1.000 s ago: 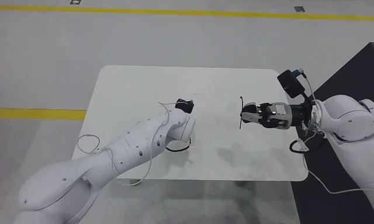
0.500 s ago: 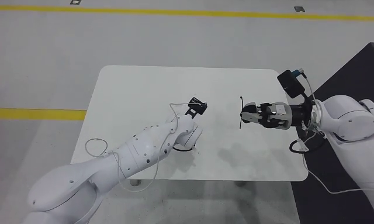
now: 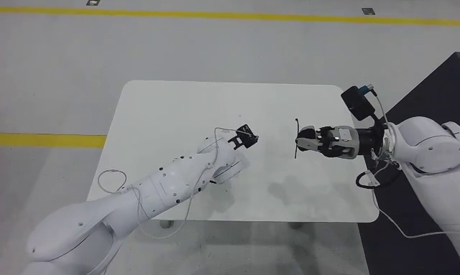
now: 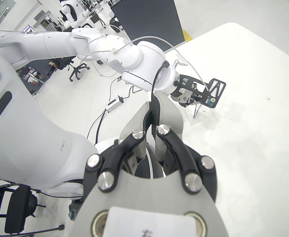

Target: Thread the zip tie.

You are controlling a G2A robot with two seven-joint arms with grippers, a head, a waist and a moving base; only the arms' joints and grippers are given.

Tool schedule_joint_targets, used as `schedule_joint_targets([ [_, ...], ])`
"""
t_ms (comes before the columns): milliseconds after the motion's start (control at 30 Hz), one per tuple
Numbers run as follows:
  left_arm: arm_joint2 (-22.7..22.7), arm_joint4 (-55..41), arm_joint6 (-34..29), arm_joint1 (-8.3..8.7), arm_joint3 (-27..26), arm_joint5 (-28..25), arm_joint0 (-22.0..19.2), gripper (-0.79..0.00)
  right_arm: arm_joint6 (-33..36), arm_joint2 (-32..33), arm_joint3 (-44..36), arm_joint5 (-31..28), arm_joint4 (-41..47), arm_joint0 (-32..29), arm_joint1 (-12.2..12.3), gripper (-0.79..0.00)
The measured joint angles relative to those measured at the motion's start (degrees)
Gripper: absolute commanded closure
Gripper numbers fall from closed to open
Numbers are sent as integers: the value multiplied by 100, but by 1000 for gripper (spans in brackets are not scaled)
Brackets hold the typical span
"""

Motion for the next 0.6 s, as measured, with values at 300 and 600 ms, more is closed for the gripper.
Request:
schedule_joint_targets([
  [300,-237,120,-106,159,-149,-492,138,0,0,0,0,0,0,0,0,0],
  [600,-195,199,-159,156,-127,-1246,170,0,0,0,0,0,0,0,0,0],
])
